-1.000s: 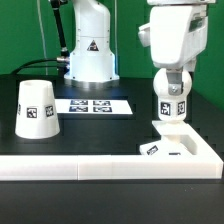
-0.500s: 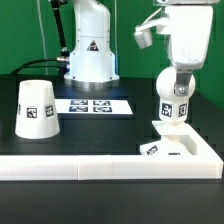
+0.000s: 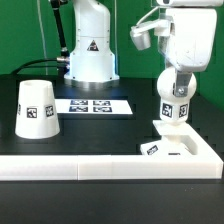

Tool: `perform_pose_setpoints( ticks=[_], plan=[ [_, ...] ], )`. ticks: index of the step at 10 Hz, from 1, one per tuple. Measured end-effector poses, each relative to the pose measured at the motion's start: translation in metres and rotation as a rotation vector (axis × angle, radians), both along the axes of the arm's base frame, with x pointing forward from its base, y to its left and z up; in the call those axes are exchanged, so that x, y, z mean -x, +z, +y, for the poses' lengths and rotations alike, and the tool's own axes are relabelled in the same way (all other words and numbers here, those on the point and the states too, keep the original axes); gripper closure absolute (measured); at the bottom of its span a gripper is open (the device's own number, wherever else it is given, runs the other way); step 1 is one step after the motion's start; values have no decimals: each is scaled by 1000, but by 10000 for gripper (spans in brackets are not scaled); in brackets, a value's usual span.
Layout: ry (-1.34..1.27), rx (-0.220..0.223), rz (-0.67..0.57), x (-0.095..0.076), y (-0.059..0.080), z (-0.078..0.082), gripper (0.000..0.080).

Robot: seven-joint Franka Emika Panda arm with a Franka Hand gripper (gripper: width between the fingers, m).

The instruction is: Assemble lamp

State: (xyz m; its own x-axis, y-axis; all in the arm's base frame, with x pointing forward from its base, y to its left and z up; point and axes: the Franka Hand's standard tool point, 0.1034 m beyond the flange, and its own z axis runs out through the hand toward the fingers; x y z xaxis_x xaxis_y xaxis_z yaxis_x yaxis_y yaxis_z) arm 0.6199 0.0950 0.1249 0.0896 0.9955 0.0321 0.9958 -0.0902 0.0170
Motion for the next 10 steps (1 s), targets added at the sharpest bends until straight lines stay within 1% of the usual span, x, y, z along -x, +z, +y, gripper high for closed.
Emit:
perform_pose_setpoints(
  ticks=[3,6,8,10],
  plan=[
    [-34,0,4,0,0,-1,222],
    [-338,-3,21,0,1,-2,222],
    [-587,-7,31,2,0,-1,221],
    [-718,-12,29,1,-1,-1,220]
  ],
)
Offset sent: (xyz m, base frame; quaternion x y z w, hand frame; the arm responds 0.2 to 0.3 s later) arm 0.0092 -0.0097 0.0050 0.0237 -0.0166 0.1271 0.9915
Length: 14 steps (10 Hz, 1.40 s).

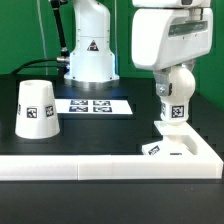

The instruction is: Assemble lamp

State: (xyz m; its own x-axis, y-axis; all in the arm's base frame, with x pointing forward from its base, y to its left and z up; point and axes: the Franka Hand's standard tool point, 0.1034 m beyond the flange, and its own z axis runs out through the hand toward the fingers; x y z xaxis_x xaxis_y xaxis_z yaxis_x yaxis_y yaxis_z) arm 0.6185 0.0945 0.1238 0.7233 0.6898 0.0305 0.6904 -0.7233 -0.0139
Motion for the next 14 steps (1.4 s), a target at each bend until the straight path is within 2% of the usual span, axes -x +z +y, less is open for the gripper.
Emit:
perform_pose_setpoints(
  ticks=[3,8,13,14],
  plan=[
    [-262,-5,5,0,0,0,220],
    [-547,-10,14,-1,0,-1,220],
    [-1096,9,54,5,0,-1,220],
    [-1117,3,47,4,-1,-2,220]
  ],
)
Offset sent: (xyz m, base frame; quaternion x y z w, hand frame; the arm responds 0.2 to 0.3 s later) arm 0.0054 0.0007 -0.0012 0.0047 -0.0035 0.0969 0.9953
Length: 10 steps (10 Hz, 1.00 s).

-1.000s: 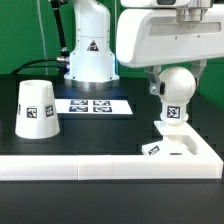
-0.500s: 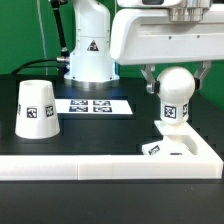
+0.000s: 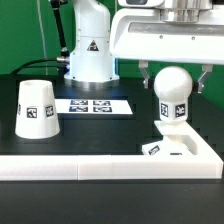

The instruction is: Assemble lamp

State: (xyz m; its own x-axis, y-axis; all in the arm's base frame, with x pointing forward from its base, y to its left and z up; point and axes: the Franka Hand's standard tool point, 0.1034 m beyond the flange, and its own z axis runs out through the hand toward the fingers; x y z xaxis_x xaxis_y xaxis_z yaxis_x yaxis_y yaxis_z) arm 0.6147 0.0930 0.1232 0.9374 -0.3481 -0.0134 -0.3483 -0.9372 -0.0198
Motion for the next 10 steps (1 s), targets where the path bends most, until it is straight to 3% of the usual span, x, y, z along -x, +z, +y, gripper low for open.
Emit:
perform_pose_setpoints(
  ticks=[6,10],
  plan=[
    [-336,-16,2,2,-2,1,220],
    [-789,-63,92,6,-2,12,220]
  ],
)
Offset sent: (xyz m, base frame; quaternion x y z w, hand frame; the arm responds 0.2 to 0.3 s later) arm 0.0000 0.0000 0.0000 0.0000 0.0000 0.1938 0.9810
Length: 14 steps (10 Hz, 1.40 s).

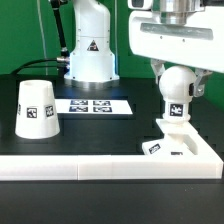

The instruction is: Assemble lamp

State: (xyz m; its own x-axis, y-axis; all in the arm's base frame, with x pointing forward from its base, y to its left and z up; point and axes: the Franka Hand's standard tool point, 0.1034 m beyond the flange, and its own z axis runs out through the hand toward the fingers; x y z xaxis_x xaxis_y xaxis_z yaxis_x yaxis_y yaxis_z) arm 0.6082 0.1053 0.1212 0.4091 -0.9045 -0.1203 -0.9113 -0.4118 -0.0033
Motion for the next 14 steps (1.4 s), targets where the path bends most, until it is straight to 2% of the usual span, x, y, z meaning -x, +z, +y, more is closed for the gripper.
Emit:
perform_pose_setpoints(
  ticks=[2,4,5,6,7,9,13,14],
  plan=[
    [-160,-30,24,0,-2,2,220],
    [-194,-28,27,0,-2,5,220],
    [-140,-26,18,0,-2,5,220],
    [-45,-31,-5,-1,-1,7,124],
    [4,-33,-14,-2,-1,8,107],
    [242,-39,-64,-2,-3,8,101],
    [519,-47,-99,-2,-4,8,100],
    [650,-35,-115,-3,-4,7,100]
  ],
)
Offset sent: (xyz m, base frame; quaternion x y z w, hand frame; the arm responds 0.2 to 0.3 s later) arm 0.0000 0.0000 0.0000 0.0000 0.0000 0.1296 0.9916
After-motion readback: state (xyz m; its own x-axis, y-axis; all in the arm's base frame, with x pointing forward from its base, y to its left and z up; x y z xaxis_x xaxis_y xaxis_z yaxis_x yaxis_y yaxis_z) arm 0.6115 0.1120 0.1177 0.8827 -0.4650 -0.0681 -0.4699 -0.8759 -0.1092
